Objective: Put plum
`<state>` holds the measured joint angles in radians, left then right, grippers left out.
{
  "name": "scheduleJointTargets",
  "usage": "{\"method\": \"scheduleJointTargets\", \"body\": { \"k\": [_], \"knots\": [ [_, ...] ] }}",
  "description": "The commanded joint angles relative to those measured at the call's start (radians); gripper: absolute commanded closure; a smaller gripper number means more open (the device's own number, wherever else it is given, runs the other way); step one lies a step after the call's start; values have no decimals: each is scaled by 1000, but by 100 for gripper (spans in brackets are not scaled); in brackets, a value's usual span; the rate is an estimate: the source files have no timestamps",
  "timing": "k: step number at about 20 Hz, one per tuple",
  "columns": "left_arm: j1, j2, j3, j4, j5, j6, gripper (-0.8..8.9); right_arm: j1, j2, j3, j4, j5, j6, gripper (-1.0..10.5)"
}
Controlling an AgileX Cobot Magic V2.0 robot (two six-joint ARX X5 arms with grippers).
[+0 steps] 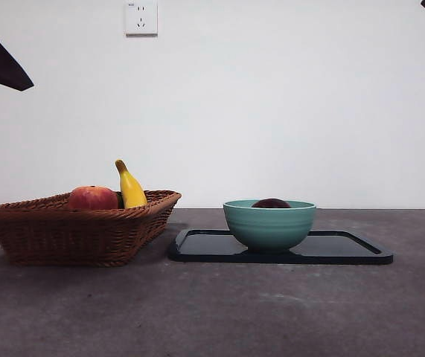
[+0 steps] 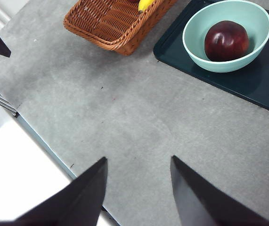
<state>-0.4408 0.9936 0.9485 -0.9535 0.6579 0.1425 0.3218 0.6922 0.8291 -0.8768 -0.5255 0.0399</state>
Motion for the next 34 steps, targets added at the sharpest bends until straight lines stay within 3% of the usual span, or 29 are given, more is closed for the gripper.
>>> {"method": "scheduleJointTargets", "body": {
  "k": [1, 8, 14, 22, 27, 34],
  "knots": [
    [-5, 5, 10, 13, 6, -18, 408, 5, 4, 7, 8, -6, -14, 734],
    [-12, 10, 21, 185, -4, -175, 407, 5, 4, 7, 8, -10, -14, 734],
    [-47, 94, 129, 273, -123, -269, 405, 5, 4, 7, 8, -10, -14, 734],
    [-90, 351, 413, 266, -221, -294, 406, 5, 4, 7, 7, -10, -13, 734],
    [-124, 610, 659, 265, -283, -294, 406, 5, 4, 8, -20, -10, -11, 734],
    [-176, 876, 865, 272, -391, -285, 407, 5, 3, 8, -79, -10, -3, 734]
  ]
}}
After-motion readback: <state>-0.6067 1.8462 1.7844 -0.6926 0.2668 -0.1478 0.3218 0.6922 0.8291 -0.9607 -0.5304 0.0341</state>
